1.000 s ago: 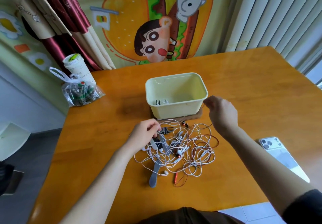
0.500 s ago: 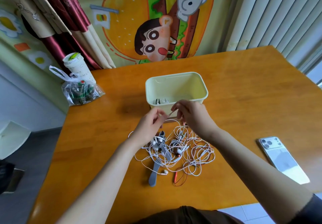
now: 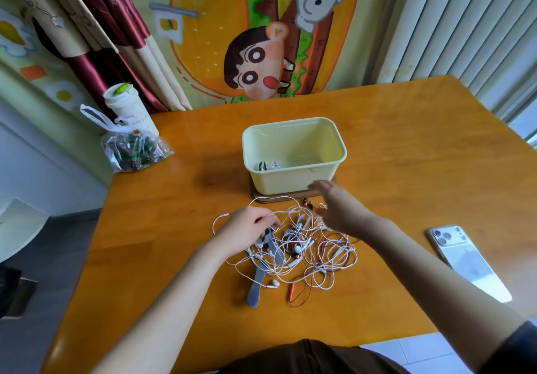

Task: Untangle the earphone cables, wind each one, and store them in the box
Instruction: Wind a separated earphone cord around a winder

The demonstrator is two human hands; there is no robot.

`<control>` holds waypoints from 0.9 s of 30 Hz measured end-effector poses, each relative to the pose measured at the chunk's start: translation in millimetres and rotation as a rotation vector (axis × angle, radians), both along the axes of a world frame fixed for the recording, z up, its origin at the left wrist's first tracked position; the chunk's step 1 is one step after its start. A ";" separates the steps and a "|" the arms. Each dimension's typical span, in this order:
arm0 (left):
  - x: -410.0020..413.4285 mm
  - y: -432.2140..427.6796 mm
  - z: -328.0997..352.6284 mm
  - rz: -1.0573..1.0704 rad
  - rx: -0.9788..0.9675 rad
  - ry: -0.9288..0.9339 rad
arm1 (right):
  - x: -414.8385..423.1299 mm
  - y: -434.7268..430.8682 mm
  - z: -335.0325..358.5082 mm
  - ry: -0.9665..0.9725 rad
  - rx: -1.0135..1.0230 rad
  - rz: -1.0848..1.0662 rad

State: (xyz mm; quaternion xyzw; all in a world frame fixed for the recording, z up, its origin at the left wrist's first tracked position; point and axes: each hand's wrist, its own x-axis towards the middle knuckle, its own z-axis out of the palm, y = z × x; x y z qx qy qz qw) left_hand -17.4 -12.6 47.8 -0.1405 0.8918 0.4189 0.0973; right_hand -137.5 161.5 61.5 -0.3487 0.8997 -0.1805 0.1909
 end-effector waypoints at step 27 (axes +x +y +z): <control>35.0 9.6 -85.6 -0.174 -0.424 -0.593 | 22.9 0.3 -48.0 -0.161 -0.021 -0.012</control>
